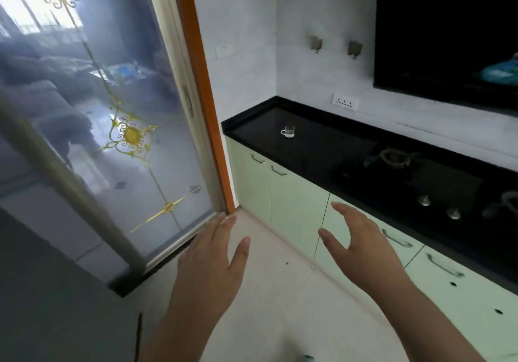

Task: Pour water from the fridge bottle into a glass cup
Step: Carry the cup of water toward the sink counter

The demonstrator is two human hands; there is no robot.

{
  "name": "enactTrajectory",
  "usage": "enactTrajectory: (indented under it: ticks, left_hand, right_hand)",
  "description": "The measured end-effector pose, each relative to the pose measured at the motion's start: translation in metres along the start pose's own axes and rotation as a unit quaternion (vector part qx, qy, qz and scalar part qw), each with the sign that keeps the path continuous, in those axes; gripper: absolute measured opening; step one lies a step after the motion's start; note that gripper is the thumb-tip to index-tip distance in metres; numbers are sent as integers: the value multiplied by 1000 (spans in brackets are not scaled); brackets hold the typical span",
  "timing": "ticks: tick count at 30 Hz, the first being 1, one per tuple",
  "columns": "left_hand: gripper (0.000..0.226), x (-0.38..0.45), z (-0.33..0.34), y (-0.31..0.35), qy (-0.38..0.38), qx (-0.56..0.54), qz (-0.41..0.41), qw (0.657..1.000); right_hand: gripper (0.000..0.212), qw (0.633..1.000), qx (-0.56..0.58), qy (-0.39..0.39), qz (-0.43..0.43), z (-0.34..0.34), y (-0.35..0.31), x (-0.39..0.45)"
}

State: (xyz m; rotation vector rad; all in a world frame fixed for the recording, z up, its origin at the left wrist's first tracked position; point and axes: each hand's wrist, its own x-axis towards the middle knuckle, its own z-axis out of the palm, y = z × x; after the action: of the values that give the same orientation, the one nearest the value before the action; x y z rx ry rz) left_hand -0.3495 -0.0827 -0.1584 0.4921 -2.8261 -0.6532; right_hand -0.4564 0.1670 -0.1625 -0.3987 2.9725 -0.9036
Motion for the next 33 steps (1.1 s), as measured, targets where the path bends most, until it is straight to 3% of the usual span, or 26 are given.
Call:
enactTrajectory:
  ticks: [4,14,20,23,33]
  left_hand:
    - [58,72,19,23,-35,37,-13,999]
    - [60,247,50,38,-58,46,-33,997]
    - [58,375,89,8,-101,66,14,993]
    - [58,444,101,2,-97,-2,19,995]
    - [62,657,167,-19,-190,110,106,970]
  right_hand:
    - [65,1000,15,-13,23,1,27,79]
    - [67,999,-7,-45,4,-1,32,266]
    - [70,999,-43,-30,12,26,29,364]
    - [70,997,-65,-17,26,40,24,412]
    - [71,988,-105,-32,112,98,17,569]
